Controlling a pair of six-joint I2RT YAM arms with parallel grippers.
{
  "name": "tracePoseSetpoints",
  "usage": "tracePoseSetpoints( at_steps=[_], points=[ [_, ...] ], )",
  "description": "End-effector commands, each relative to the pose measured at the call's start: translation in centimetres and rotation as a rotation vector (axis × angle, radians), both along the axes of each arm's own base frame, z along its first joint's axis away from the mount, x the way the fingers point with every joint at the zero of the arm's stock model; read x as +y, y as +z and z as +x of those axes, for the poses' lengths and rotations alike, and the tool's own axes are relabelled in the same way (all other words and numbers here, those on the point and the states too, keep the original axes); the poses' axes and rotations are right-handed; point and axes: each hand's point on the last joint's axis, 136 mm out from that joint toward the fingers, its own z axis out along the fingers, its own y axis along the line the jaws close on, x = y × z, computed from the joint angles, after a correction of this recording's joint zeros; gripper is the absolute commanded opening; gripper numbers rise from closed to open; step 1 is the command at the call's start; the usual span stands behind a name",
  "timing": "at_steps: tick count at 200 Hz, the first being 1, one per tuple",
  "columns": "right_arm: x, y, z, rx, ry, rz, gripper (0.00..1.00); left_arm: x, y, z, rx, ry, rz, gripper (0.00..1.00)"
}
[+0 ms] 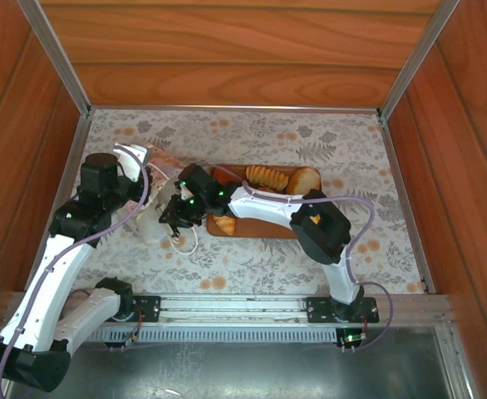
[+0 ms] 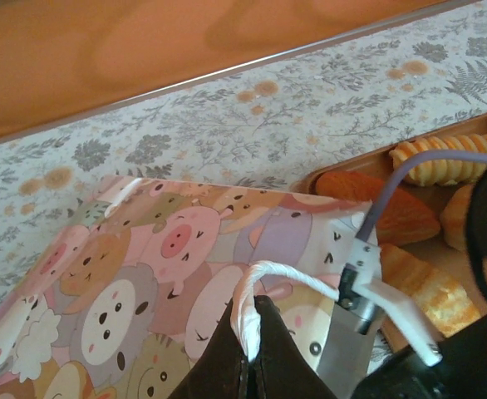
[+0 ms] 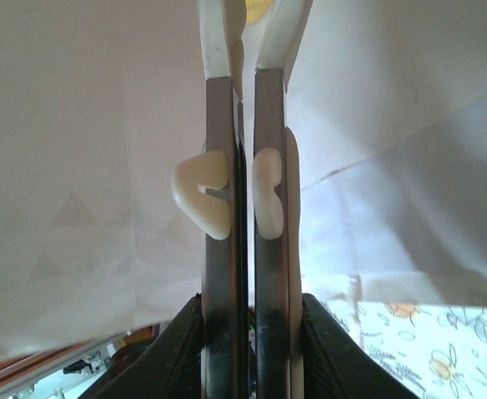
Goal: Take the fake bread out of the paper bag
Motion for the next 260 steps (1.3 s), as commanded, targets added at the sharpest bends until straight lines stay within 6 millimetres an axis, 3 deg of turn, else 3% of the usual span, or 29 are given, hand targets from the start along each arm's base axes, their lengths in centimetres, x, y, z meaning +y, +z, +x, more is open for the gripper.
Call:
tracePoseSetpoints(
  at_steps=[1,41,58,99,182,260],
  points=[
    [-0.5,2.3,-0.2,-0.032,0.013,0.038,0.28,0.2,0.3,0.3,-0.009,0.015,0.009,0.00],
    [-2.1,1.6,-0.7,-0.027,-0.002,-0.002,0.29,-0.1,0.4,0.3,-0.002,0.006,-0.004,0.00],
    [-2.1,1.0,-0.7,-0.005,-0.012,-0.007,0.36,-0.3,0.7,0.3,-0.008,-0.002,-0.013,0.00],
    [-0.9,2.1,0.4,-0.030,-0.012,0.015,0.42,-1.3,1.3,-0.1,-0.011,-0.050,-0.051,0.00],
    [0.3,0.0,2.7,-0.065,-0.090,-0.029,0.42,-2.6,2.0,0.3,0.005,-0.077,-0.119,0.00],
    [1.6,0.5,4.0,-0.090,-0.120,0.033,0.43,-3.3,2.9,0.5,-0.016,-0.095,-0.141,0.00]
  ],
)
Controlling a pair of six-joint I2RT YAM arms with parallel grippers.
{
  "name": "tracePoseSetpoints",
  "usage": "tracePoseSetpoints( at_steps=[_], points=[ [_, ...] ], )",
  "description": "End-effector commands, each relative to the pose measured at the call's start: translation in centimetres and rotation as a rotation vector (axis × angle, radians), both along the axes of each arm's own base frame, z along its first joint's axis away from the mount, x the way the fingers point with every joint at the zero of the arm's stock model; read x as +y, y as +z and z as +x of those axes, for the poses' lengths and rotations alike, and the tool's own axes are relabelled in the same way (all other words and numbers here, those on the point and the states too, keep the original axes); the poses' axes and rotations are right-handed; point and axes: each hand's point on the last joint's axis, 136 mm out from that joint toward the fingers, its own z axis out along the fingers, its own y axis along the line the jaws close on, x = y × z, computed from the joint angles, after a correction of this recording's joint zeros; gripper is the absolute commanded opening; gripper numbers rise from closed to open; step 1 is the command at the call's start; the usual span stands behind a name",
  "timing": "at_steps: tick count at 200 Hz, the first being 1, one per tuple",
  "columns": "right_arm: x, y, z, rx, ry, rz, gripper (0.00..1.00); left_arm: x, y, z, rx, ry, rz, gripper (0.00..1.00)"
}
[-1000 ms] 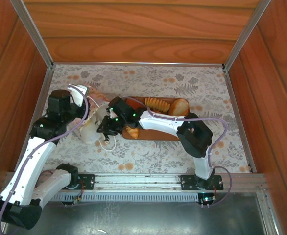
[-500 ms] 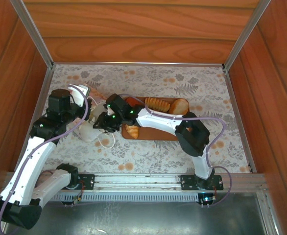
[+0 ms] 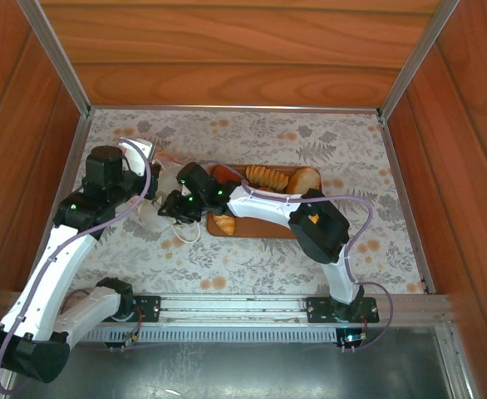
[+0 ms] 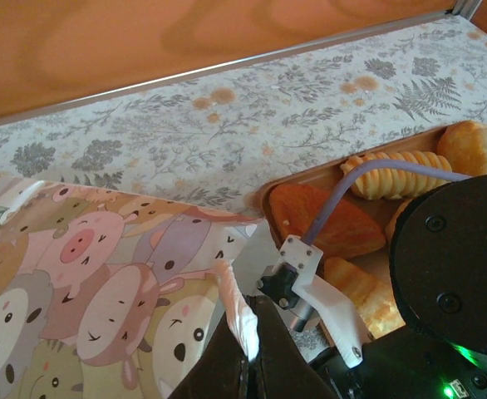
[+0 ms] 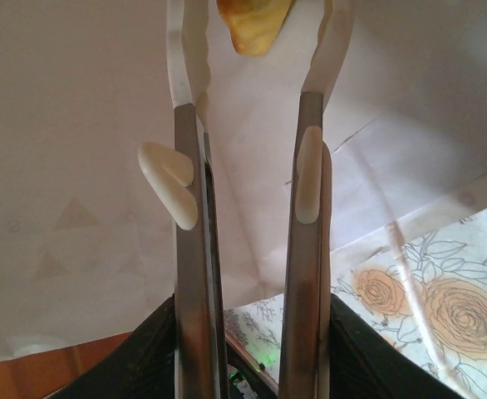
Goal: Take the fake bread out of the paper bag
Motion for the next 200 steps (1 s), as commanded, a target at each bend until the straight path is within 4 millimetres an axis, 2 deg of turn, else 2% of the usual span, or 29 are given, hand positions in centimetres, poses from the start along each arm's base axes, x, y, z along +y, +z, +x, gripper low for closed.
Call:
tracePoseSetpoints(
  at_steps=[1,78,112,160,200],
  points=[
    [1.2,1.1,1.4,-0.025,-0.018,0.052,0.43,-0.6,2.3,0.0,-0.062,-0.021,-0.035,0.00],
    [2.4,0.1,2.4,0.007,-0.052,0.057,0.46,-1.0,2.3,0.1,-0.061,-0.035,-0.053,0.00],
    [3.0,0.7,3.1,0.005,-0.062,0.098,0.47,-0.9,2.4,0.1,-0.068,-0.037,-0.048,0.00],
    [3.3,-0.9,3.5,0.035,-0.064,0.065,0.47,-1.0,2.6,0.1,-0.075,-0.040,-0.049,0.00],
    [3.5,-0.7,3.7,0.018,-0.059,0.066,0.39,-0.8,2.6,0.0,-0.084,-0.035,-0.042,0.00]
  ],
)
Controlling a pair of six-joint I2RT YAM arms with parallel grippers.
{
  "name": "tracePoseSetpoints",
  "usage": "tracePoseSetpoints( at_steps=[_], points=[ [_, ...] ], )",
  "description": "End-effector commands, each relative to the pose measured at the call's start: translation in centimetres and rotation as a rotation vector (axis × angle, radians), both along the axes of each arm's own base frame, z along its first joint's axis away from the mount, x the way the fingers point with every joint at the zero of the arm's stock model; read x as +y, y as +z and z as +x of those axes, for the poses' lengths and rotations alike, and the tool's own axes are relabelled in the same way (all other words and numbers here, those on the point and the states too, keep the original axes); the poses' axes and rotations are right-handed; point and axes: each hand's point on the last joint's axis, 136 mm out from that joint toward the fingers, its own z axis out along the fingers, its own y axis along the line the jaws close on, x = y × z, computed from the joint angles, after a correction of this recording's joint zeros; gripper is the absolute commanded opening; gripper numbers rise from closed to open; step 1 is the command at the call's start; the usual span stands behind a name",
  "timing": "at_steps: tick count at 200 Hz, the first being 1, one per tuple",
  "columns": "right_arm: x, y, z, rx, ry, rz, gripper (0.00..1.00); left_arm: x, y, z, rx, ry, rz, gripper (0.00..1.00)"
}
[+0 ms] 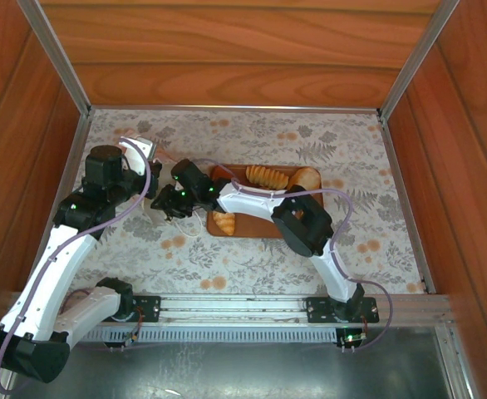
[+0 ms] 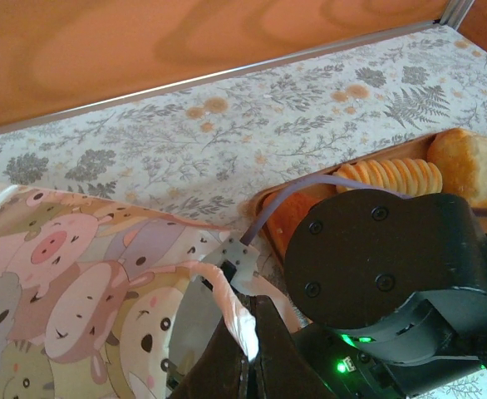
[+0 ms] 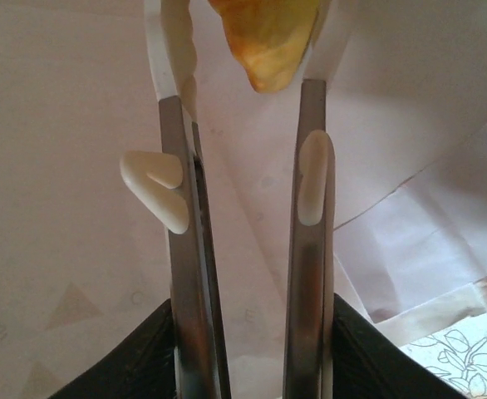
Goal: Take the fake bread out of the paper bag
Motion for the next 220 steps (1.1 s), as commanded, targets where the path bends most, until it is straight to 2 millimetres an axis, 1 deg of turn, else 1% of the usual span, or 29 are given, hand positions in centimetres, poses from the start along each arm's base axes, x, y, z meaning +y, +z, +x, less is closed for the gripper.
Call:
tracePoseSetpoints(
  at_steps=[1,20,51,58,87,107,140,184,209,220],
  points=[
    [0.5,1.3,0.9,-0.023,-0.005,0.031,0.39,-0.4,2.2,-0.1,-0.068,-0.019,-0.027,0.00],
    [0.4,1.7,1.0,-0.036,-0.003,0.030,0.35,-0.2,2.2,-0.2,-0.078,-0.009,-0.019,0.00],
    [0.1,2.2,0.8,-0.044,0.004,0.033,0.32,0.0,1.9,-0.2,-0.073,-0.001,-0.012,0.00],
    [0.2,2.6,0.7,-0.050,0.011,0.045,0.31,0.0,1.7,-0.1,-0.070,0.002,-0.009,0.00],
    [-0.3,3.5,0.4,-0.061,0.021,0.055,0.30,0.5,1.3,0.3,-0.060,0.037,0.000,0.00],
    [-1.0,4.2,0.1,-0.077,0.028,0.056,0.30,0.9,1.1,0.6,-0.056,0.067,0.008,0.00],
    [-1.9,4.3,-1.1,-0.066,0.060,0.053,0.30,1.4,1.0,1.0,-0.057,0.099,0.011,0.00],
    [-2.7,5.6,-2.5,-0.064,0.118,0.070,0.30,1.2,1.0,1.3,-0.057,0.103,-0.001,0.00],
    [-3.2,6.2,-3.0,-0.058,0.128,0.075,0.30,1.5,1.2,1.5,-0.063,0.126,-0.005,0.00],
    [-3.4,6.5,-3.5,-0.050,0.147,0.078,0.30,1.5,1.1,1.7,-0.060,0.136,-0.010,0.00]
  ],
)
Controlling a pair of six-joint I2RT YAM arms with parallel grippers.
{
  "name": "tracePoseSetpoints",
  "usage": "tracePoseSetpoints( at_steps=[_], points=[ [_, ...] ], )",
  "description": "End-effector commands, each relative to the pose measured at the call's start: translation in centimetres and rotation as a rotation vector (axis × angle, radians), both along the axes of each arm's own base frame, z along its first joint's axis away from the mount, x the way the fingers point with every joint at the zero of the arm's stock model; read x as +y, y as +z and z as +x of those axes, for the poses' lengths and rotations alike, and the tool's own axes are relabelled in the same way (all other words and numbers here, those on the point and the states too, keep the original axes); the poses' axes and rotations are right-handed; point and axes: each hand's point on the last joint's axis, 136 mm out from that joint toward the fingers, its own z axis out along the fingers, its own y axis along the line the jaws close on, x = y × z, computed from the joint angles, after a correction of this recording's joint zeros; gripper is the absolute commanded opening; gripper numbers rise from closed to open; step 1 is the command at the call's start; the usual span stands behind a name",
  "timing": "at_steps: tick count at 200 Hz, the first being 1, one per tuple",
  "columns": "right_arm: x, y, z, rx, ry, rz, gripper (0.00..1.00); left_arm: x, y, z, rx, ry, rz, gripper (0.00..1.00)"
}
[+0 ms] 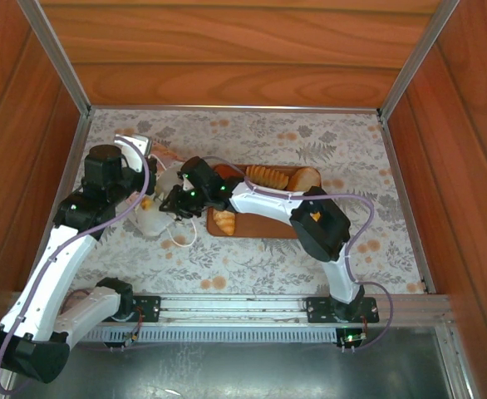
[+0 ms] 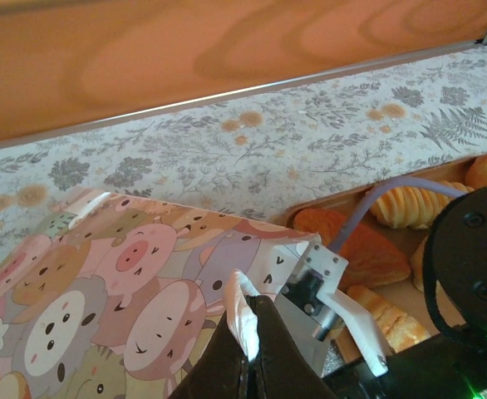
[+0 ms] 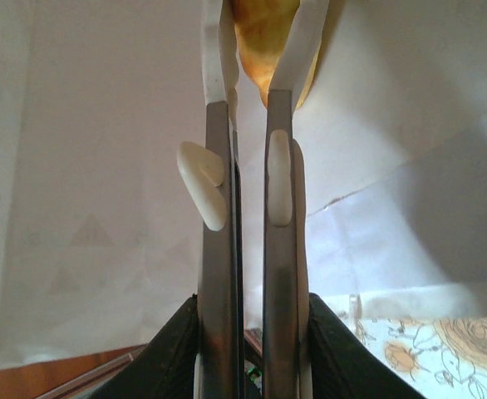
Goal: Take the fake bread out of the paper bag
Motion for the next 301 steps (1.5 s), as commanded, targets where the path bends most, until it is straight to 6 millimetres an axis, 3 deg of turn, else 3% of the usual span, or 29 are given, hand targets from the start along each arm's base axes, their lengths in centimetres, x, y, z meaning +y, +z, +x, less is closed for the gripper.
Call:
tracePoseSetpoints(
  at_steps=[1,54,120,146,301],
  points=[
    [-0.4,3.5,-1.0,-0.025,0.063,0.066,0.30,0.1,0.4,0.6,-0.023,0.033,-0.024,0.00],
    [-1.4,3.9,-2.3,-0.015,0.105,0.073,0.30,0.2,-1.2,1.0,0.017,0.059,-0.024,0.00],
    [-2.9,0.8,-2.4,0.027,0.086,0.028,0.30,-1.1,-4.0,1.0,0.106,0.011,-0.058,0.00],
    [-3.0,1.0,-2.6,0.032,0.106,0.041,0.30,-1.1,-4.4,1.1,0.113,0.014,-0.057,0.00],
    [-7.7,4.3,-4.0,0.026,0.152,0.090,0.30,-1.4,-1.5,0.9,0.035,-0.011,-0.095,0.00]
  ],
)
